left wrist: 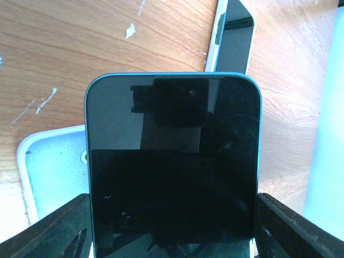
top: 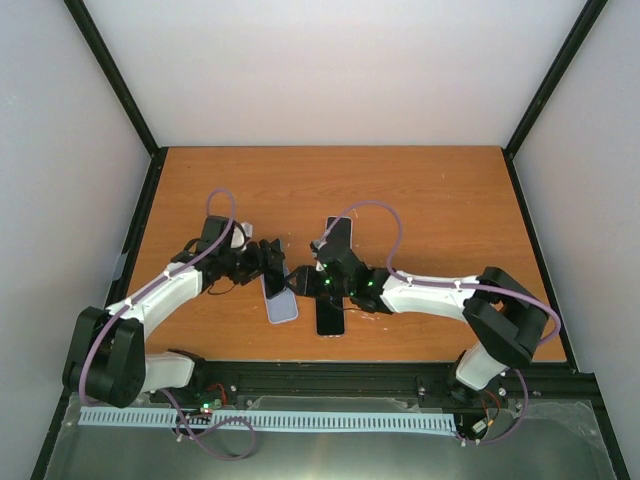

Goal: Put the phone into the phone case

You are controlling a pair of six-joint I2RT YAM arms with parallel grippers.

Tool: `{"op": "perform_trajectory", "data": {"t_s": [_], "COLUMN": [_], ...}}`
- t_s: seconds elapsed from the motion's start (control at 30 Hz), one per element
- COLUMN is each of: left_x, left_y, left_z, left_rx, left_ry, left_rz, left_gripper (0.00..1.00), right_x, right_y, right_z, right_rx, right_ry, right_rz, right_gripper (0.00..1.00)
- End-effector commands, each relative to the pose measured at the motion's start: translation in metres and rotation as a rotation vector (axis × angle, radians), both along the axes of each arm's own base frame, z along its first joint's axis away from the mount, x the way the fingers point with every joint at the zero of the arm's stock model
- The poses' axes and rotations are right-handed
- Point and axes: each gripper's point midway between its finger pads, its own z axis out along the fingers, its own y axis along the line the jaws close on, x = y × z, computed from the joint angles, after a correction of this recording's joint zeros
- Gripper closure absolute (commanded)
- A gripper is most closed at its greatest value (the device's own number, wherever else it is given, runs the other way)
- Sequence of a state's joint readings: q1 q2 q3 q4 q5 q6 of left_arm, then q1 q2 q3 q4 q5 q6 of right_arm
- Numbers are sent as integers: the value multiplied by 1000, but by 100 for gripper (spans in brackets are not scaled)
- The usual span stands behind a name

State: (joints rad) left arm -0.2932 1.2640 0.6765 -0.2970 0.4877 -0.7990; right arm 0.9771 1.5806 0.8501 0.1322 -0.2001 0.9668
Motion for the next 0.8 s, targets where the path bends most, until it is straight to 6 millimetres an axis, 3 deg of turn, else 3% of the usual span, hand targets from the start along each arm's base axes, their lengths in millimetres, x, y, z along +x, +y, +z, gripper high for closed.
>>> {"op": "perform_trajectory", "data": {"t_s": [0.0, 0.27, 0.5, 0.77], "left_x": [5, 2, -3, -8], "left_y": [-11, -12, -8, -2], "left_z": [23, 24, 18, 24], "left_rx": [-75, -85, -70, -47], "left_ry": [-66, -71, -55, -73], "left_rz": [-19, -20, -16, 4], "left_gripper": [36, 36, 34, 6], "right_x": [-3, -6, -9, -20], "right_y": [17, 27, 26, 19], "right_z": [2, -10, -18, -28], "right_rx": [27, 15, 11, 11], "right_ry": [9, 29, 43, 72], "right_rz": [34, 60, 60, 72], "right_gripper": [57, 72, 93, 97]}}
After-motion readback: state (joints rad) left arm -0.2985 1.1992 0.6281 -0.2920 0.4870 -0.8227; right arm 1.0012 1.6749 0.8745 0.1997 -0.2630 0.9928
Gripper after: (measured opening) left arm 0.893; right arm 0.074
